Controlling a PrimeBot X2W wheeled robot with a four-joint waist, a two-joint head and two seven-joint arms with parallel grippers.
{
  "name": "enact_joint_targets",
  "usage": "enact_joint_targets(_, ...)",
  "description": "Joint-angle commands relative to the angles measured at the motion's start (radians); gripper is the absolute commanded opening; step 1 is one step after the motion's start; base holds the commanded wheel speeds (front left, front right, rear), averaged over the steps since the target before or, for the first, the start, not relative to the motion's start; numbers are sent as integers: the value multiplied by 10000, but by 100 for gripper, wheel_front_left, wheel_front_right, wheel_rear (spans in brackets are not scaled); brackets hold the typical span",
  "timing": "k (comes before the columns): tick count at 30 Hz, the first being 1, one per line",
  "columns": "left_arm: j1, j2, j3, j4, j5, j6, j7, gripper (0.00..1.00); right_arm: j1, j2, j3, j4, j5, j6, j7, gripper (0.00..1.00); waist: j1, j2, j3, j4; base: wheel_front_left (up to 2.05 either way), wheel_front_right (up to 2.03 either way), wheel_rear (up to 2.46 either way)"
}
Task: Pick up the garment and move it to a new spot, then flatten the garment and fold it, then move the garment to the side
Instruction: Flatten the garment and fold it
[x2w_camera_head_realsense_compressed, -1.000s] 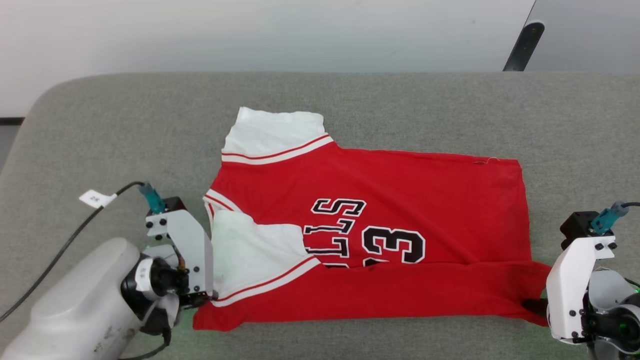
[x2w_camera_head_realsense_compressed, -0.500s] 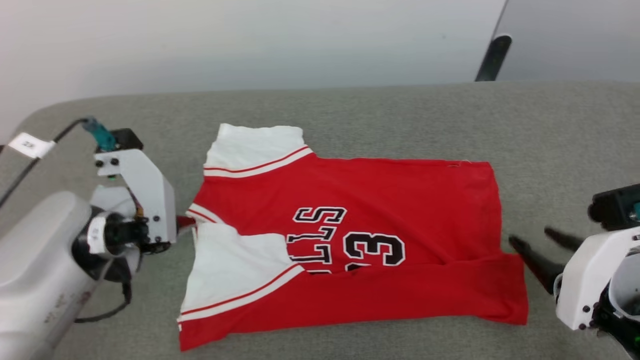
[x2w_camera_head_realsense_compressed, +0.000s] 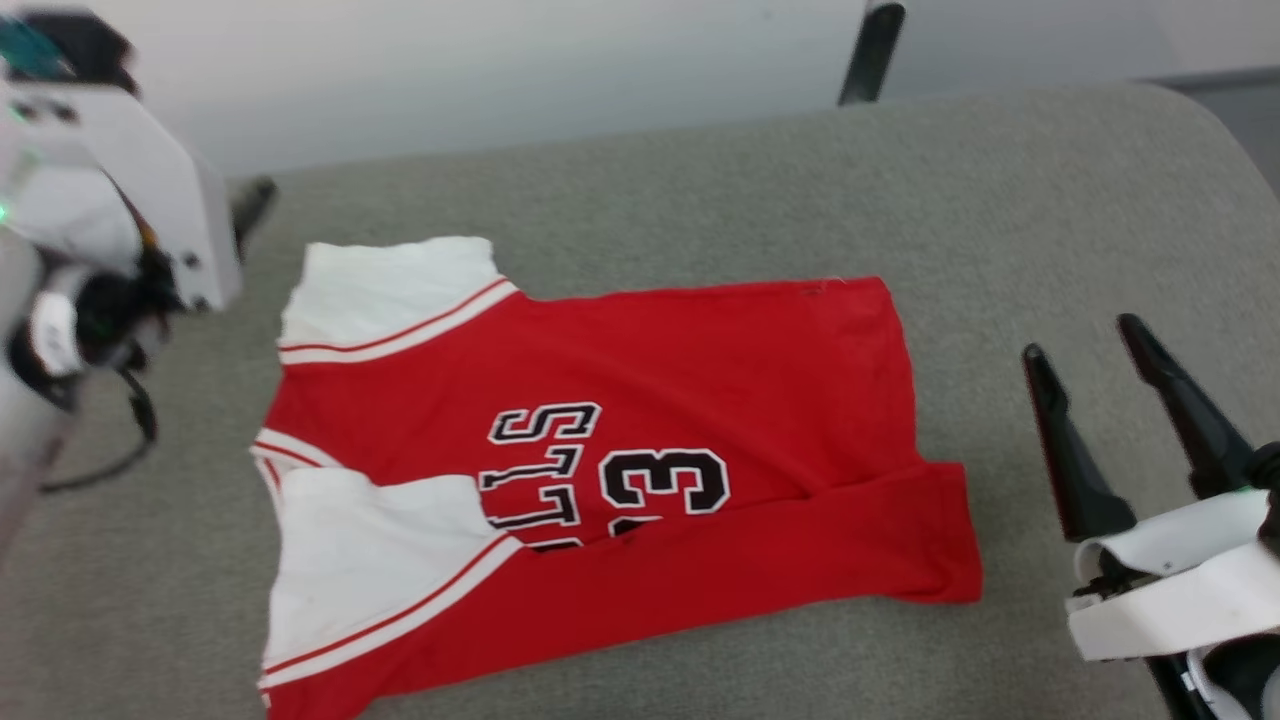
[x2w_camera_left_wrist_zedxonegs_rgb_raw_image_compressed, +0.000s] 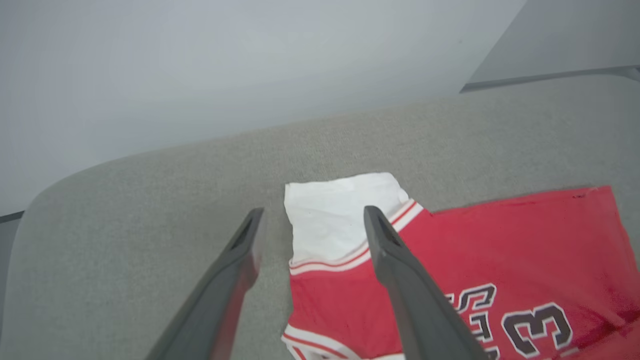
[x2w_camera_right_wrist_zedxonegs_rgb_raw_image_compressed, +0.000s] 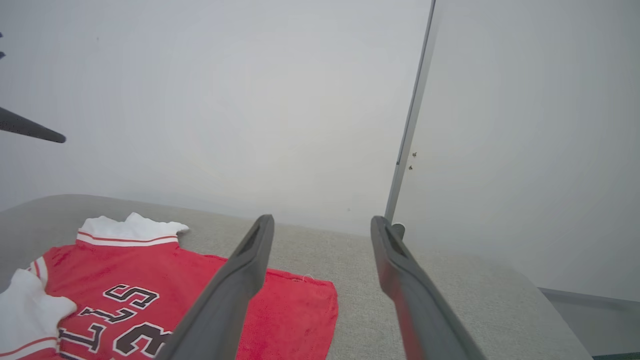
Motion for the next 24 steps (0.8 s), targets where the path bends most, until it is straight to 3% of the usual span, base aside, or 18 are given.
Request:
enact_joint_targets(1, -102, 9, 8, 125, 108, -103, -73, 100, 56, 52, 48, -24, -41, -9, -101, 100, 0, 0, 589, -584, 0, 0, 0)
enact_joint_targets(10, -1630, 252, -211, 2127, 216, -1249, 1072, 100, -180, 386, 243, -216, 126, -9, -288, 100, 0, 0, 2007, -1611, 0, 0, 0)
enact_joint_targets(17, -2725, 453, -481, 3172, 278, -1394, 2759, 100, -282, 499, 307, -399, 465, -9, -186, 100, 0, 0, 2889, -2007, 0, 0, 0)
enact_joint_targets(24, -3328, 517, -954, 3705, 507, -1158, 4428, 100, -440, 595, 321, -529, 659, -9, -11, 100, 0, 0, 3344, -2053, 0, 0, 0)
